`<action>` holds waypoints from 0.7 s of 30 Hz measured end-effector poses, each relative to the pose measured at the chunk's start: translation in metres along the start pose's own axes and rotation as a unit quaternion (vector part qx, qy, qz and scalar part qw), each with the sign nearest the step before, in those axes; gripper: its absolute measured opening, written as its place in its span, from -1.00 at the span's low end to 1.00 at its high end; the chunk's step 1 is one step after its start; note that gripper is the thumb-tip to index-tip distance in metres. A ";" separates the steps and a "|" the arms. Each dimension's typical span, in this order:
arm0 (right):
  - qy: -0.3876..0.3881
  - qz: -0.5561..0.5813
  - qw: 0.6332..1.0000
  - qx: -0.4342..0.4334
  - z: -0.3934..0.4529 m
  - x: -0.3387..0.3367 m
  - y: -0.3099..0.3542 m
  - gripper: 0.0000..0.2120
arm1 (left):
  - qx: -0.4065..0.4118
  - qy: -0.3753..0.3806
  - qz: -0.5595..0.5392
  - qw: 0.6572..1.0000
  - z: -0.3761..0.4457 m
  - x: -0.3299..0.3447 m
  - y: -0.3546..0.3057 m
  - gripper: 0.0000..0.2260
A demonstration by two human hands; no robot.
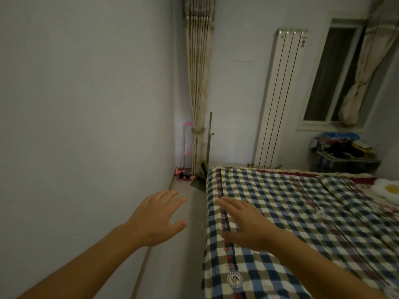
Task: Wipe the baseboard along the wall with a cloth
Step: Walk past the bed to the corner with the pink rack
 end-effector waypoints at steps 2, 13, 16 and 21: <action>0.005 0.009 1.000 0.006 0.011 0.001 -0.005 -0.19 | -0.001 0.001 -0.010 1.000 0.011 0.004 0.014 -0.21; 0.029 -0.014 0.999 0.018 0.113 0.016 -0.055 -0.21 | -0.016 0.004 -0.004 1.000 0.078 0.036 0.071 -0.22; 0.023 -0.016 0.999 0.016 0.155 0.015 -0.070 -0.21 | -0.012 0.010 -0.006 1.000 0.109 0.046 0.085 -0.22; 0.015 -0.037 0.999 0.023 0.221 0.002 -0.097 -0.24 | -0.014 0.028 -0.006 1.000 0.175 0.058 0.116 -0.22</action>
Point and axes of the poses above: each hand's wrist, its own z-axis towards the middle knuckle, its own x-axis out of the palm, y = z × x, the point moved 10 cm from there along z, towards the middle knuckle, and after that the axes turned 5 degrees about y, right-handed, at the moved point
